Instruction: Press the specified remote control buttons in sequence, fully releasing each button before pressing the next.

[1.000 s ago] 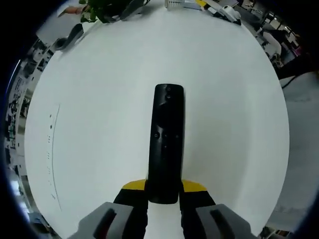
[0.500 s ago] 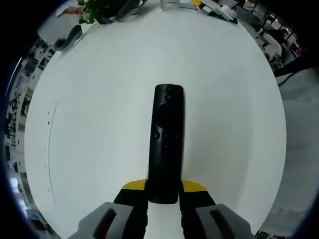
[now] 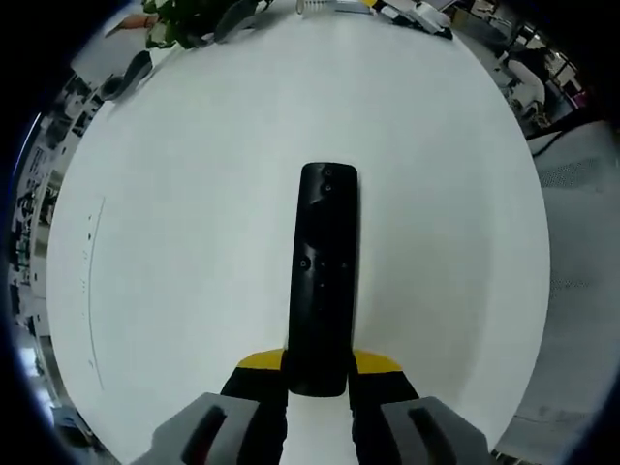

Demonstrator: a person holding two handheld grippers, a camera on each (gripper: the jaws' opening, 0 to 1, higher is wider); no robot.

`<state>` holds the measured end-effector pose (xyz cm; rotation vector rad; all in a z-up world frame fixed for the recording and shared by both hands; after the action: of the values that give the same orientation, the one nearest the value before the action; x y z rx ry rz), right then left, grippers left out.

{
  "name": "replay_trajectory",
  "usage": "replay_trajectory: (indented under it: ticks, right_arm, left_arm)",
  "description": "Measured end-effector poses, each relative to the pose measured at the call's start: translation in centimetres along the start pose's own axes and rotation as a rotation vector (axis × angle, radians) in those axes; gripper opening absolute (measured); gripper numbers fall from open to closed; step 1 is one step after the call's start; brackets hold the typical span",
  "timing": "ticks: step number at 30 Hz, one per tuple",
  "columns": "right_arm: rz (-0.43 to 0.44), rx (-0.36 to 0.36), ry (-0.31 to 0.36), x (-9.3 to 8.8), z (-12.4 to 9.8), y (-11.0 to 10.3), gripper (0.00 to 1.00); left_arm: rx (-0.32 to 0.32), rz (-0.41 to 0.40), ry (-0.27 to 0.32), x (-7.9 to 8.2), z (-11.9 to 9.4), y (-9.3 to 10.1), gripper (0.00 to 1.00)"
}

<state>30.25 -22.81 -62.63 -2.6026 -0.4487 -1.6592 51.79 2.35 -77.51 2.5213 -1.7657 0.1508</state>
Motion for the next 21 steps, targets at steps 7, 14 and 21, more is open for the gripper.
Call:
replay_trajectory:
  ticks: [7,14,21]
  right_arm:
    - [-0.007,0.005,0.006,0.1,0.0,-0.1,0.52]
    - [-0.001,0.003,0.011,0.1,-0.1,0.0,0.51]
    - [-0.002,0.007,0.008,0.0,-0.1,0.0,0.50]
  left_arm:
    - [0.000,0.000,-0.001,-0.7,-0.1,1.6,0.23]
    - [-0.002,-0.012,0.008,-1.1,-0.1,2.6,0.23]
    - [-0.002,-0.018,0.012,-1.4,-0.2,3.4,0.23]
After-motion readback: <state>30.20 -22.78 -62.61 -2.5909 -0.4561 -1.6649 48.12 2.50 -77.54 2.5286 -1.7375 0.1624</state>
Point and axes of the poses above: the point that each gripper's makers call its tool centre point, and the gripper's own axes: z roughly forward along the fingers, y roughly to its right, x roughly out of its top, the point moved 6 cm from there along -z, roughly backward along the fingers, and after that the axes turned 8 degrees about -z, right-handed, at the moved point
